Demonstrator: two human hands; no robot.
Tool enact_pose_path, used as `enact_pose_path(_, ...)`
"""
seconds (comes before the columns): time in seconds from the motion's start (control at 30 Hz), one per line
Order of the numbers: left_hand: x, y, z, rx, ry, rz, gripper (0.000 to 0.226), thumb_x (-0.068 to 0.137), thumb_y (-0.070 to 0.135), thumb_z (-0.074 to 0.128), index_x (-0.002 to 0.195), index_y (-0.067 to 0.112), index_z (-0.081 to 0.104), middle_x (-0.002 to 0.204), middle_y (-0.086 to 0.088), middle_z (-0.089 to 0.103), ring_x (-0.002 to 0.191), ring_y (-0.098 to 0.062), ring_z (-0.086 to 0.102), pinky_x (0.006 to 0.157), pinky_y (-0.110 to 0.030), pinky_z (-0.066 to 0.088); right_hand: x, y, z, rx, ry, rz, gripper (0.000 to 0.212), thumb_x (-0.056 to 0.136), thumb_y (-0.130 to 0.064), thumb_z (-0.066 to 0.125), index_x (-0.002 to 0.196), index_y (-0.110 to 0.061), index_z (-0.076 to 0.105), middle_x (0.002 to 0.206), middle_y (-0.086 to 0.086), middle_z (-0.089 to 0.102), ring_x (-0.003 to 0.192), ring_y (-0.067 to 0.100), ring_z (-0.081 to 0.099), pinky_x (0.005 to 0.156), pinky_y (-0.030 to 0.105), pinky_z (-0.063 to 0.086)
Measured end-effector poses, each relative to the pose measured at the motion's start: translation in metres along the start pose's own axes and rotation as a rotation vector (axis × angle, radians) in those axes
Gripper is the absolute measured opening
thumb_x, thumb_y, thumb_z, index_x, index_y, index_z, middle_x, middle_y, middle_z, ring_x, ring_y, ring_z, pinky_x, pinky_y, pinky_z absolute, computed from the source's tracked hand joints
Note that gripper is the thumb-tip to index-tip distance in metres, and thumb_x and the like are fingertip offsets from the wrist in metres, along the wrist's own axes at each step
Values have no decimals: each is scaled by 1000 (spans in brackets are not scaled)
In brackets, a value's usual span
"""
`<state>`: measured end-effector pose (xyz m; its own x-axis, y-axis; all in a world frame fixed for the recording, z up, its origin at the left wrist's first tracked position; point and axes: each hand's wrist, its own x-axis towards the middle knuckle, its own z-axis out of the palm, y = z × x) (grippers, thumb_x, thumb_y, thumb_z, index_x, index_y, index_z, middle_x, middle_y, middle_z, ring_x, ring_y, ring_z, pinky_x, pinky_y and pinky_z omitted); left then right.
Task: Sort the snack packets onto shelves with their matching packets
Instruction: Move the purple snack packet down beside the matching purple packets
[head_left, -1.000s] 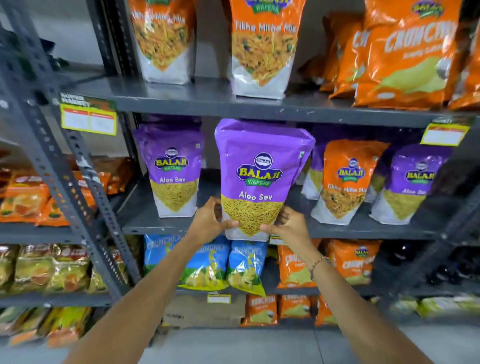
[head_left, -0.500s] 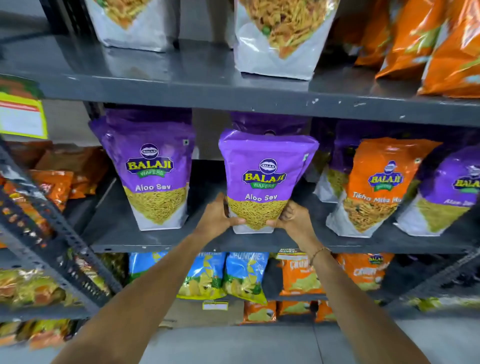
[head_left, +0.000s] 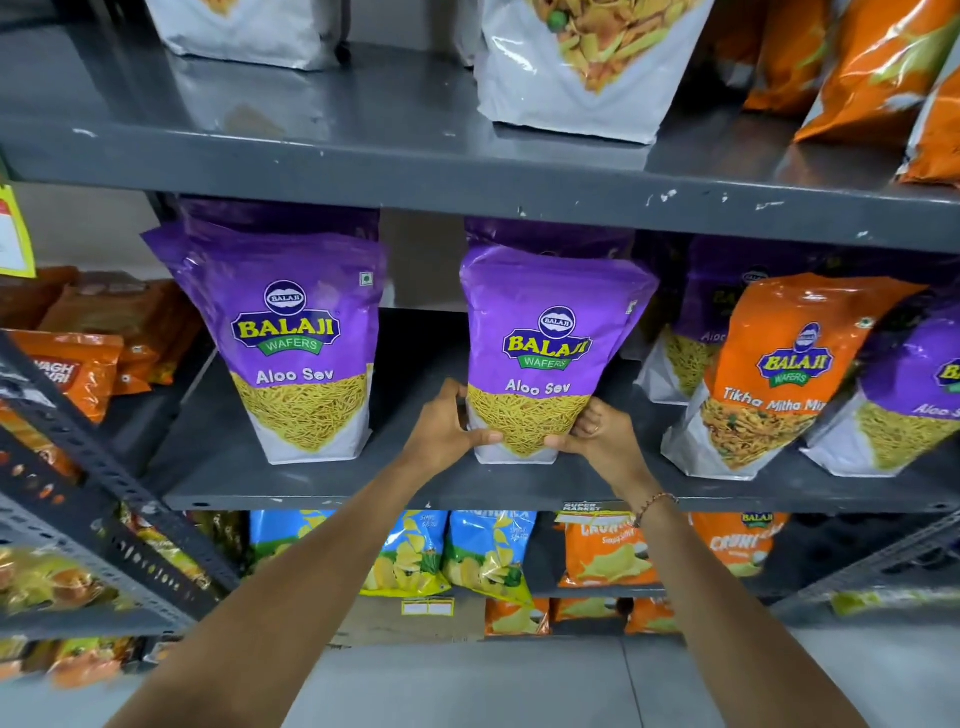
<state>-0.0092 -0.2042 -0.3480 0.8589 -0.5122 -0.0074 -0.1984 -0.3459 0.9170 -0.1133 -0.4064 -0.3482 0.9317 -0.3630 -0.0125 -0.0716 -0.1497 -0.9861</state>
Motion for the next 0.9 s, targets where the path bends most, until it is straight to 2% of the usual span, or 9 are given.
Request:
enact_pose_path(0.1,-3,1,3,-2,5,-11,59,61,27,85,100,15,43,106,-2,63,101,-21,64,87,-43,55,-3,0,-3,1,-4,6,48,65,13,75,105,-8,58,67,-20,70,76,-4,67,76,16,56)
enact_pose_path(0.23,-7,5,8,-12,-1,-12,58,63,24,84,102,14,42,108,-6,63,101,-25,64,89,-45,54,-8,-3,-6,11,7,24,54,63,10,78,111,-7,58,88,-12,71,88,3,68,78,18,55)
enact_pose_path(0.33,-12,11,13,-9,-12,-16,55,69,20,80,105,13,38,111,-6,62,103,-23,62,91,-41,53,-12,-3,-8,21,16,32,57,64,8,78,115,-4,57,104,4,69,90,2,68,78,17,55)
enact_pose_path(0.43,-17,17,17,17,-19,-22,56,75,20,75,113,8,36,119,-9,60,102,-18,59,88,-33,50,-12,-3,-9,30,-1,29,57,65,7,78,116,-7,56,111,9,67,95,7,66,80,17,55)
enact_pose_path(0.53,-22,23,21,60,-2,-42,58,79,18,71,121,3,33,119,-7,58,100,-15,54,82,-26,42,-13,-1,-10,55,-19,25,56,65,6,78,114,-9,56,115,11,66,102,16,64,82,18,55)
enact_pose_path(0.67,-27,26,24,72,-3,-73,58,81,18,69,123,3,32,125,-11,58,111,-23,56,85,-28,43,-14,1,-11,63,-31,18,56,65,8,78,113,-9,54,114,12,65,102,18,63,81,18,55)
enact_pose_path(0.8,-29,29,25,96,21,-82,58,82,18,68,125,3,33,127,-12,59,108,-19,55,83,-26,40,-9,0,-13,39,-64,-5,61,65,7,78,118,-7,53,118,14,64,105,20,62,83,17,54)
enact_pose_path(0.9,-32,31,26,88,-14,-96,60,84,18,66,129,4,29,130,-10,55,114,-20,52,85,-26,39,-11,0,-14,21,-81,-8,61,67,5,77,121,-9,51,122,14,62,109,20,60,86,18,53)
